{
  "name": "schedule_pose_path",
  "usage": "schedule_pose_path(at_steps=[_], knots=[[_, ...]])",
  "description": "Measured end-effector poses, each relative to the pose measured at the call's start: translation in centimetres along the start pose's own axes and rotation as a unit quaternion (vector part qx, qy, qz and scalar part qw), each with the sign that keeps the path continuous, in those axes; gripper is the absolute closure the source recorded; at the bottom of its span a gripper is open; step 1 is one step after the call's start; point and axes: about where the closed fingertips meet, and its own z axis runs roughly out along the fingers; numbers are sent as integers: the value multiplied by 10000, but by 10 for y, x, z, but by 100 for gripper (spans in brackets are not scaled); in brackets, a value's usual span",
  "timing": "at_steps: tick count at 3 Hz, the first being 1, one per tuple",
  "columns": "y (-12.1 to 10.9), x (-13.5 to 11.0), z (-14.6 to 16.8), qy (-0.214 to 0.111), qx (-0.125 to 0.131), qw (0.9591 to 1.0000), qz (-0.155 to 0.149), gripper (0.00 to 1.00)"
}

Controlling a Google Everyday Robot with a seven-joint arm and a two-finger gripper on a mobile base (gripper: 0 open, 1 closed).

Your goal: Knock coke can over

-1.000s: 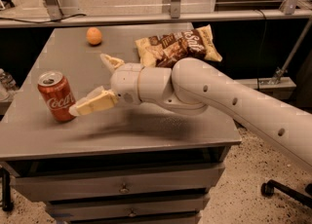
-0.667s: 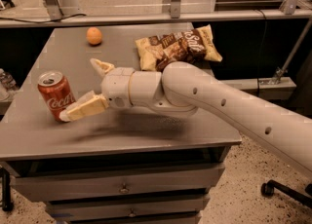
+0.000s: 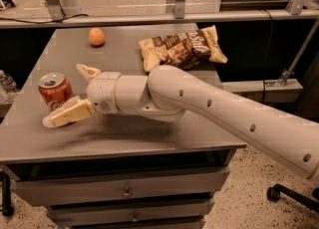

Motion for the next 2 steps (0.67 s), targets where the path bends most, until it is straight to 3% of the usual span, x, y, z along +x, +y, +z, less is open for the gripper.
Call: schedule_pose_path(at_steps=[1,2], knots=[[3,-1,14,-75,-47,9999,68,18],[0,4,8,-84,82,9998,180,41]])
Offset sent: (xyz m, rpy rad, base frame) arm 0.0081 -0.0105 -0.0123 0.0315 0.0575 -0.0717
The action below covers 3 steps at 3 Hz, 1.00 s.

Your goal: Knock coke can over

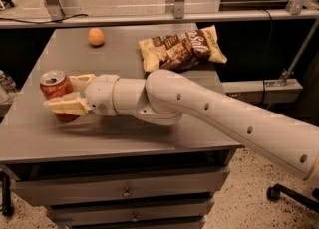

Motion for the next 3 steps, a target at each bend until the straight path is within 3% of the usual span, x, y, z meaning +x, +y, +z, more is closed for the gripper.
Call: schedule_pose_path(at_steps=[2,3], knots=[[-25,-4,-51,100,556,9984,-7,87],[-40,-16,-83,228,824,9963,-113,100]])
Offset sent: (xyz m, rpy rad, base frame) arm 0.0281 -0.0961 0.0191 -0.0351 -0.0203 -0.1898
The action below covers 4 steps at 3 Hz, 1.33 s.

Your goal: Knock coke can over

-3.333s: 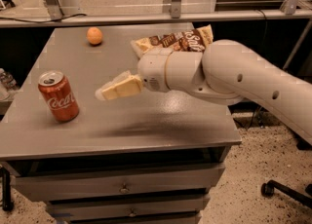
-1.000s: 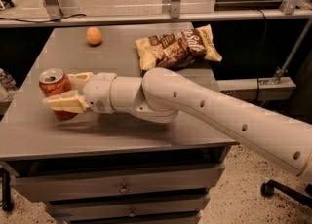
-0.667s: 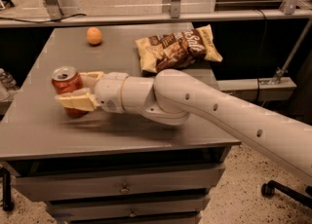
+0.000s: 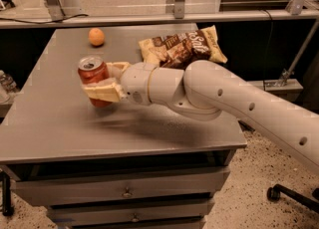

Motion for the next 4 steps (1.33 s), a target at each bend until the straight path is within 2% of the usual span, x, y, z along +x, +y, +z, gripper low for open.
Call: schedule_pose_path(at_steps=[1,2,3,4], knots=[[-15,-21,-24,315,44,9994,-162,100],[-24,-33,-44,1004,-165,9943,-306,100],[-26,-8,-62,1955,-414,9794,-302,100],[-25,27,-87,2906,-591,9547,-244,100]])
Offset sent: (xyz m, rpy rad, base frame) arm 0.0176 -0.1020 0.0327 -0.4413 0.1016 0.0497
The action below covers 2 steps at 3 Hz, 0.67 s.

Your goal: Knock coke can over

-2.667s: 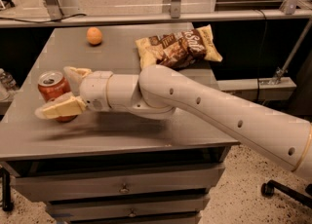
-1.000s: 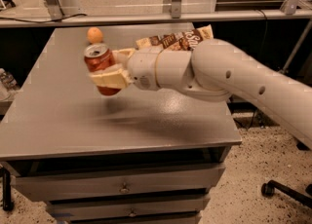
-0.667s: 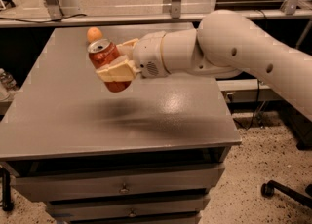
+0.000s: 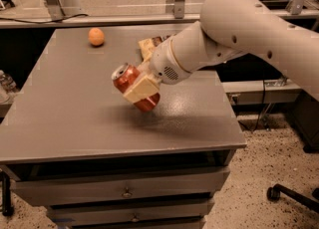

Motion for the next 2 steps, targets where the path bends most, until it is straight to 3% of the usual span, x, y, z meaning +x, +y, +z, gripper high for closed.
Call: schedule_pose_path(at_steps=[1,2], knots=[[-1,30,-9,707,-33,9975,51,100],[-12,47,-23,1269,-29,9919,27,100]])
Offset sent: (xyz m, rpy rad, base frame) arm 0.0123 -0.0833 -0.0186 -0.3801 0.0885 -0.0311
